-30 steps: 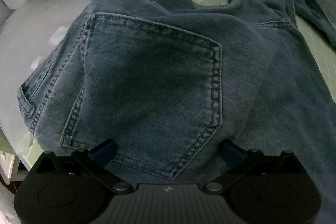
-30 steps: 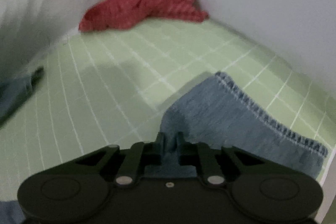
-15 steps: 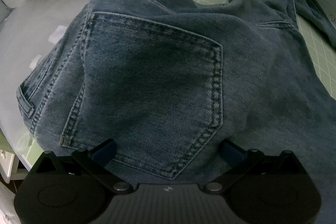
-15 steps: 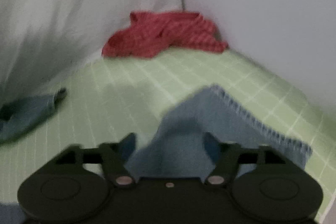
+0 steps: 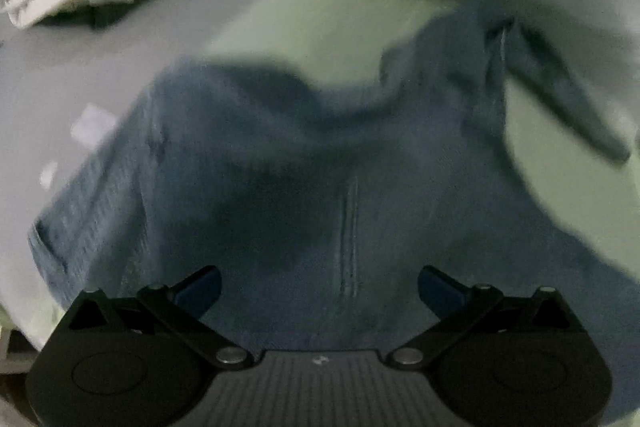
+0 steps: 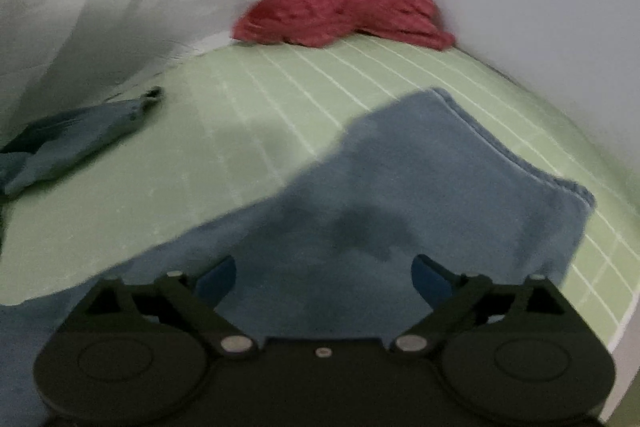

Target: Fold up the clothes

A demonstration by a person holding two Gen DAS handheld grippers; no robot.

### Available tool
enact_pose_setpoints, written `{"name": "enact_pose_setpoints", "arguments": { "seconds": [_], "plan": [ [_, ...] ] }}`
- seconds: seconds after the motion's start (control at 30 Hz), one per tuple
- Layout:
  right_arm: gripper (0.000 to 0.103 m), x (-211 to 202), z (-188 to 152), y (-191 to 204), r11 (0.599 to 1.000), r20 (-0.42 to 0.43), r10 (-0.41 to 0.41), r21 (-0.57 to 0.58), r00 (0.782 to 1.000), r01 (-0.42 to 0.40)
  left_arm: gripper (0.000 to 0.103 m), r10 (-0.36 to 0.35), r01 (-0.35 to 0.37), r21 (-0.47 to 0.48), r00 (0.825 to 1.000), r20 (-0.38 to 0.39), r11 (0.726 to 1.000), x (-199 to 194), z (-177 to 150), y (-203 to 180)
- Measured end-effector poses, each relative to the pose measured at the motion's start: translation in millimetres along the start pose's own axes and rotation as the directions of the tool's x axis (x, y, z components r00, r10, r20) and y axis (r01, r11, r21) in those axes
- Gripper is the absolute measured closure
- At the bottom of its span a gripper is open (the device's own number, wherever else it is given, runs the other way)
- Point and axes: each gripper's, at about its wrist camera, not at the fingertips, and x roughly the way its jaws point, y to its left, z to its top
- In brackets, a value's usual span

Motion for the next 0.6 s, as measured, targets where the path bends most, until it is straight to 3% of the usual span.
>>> {"name": "enact_pose_setpoints", "arguments": {
  "seconds": [0.03, 0.1, 0.13, 0.2, 0.23, 0.4, 0.5, 0.6],
  "plan": [
    [0.006, -0.6, 3.3, 7.1, 1.000, 0.007, 0.010, -0.006, 1.000, -0.010, 0.000, -0.007, 0.008, -0.011, 1.000, 0.020, 1.000, 20.0, 30.9, 2.3],
    [0.004, -1.7, 9.5, 21.5, 0.999, 0.017, 0.033, -0.012, 0.999, -0.033, 0.000, -0.019, 0.022, -0.039, 0.998, 0.059, 0.999, -24.9, 73.6, 36.8],
    [0.004, -2.1, 12.3, 28.7, 0.999, 0.020, 0.047, -0.012, 0.999, -0.046, 0.000, -0.021, 0.025, -0.052, 0.997, 0.070, 0.998, -27.0, 101.2, 47.9],
    [0.002, 1.0, 18.4, 43.2, 0.998, 0.022, 0.068, -0.015, 0.997, -0.068, 0.000, -0.018, 0.024, -0.076, 0.997, 0.079, 0.997, 1.0, 166.1, 60.2],
    [0.002, 3.2, 21.5, 51.3, 0.997, 0.018, 0.075, -0.017, 0.997, -0.074, 0.000, -0.014, 0.021, -0.083, 0.997, 0.080, 0.996, 2.5, 183.3, 67.4],
    [0.002, 23.1, 41.5, 92.7, 0.992, -0.006, 0.123, -0.005, 0.992, -0.123, 0.000, -0.031, 0.034, -0.070, 0.998, 0.047, 0.997, -13.4, 231.5, 64.4],
    [0.002, 36.5, 54.3, 117.5, 0.988, -0.021, 0.155, 0.006, 0.988, -0.154, 0.000, -0.045, 0.044, -0.066, 0.999, -0.004, 0.997, 35.6, 230.0, 16.5],
    [0.002, 59.5, 73.2, 132.8, 0.988, -0.028, 0.153, -0.016, 0.988, -0.153, 0.000, -0.039, 0.037, -0.083, 0.999, -0.027, 0.996, 45.5, 225.7, -8.1]
  ]
}}
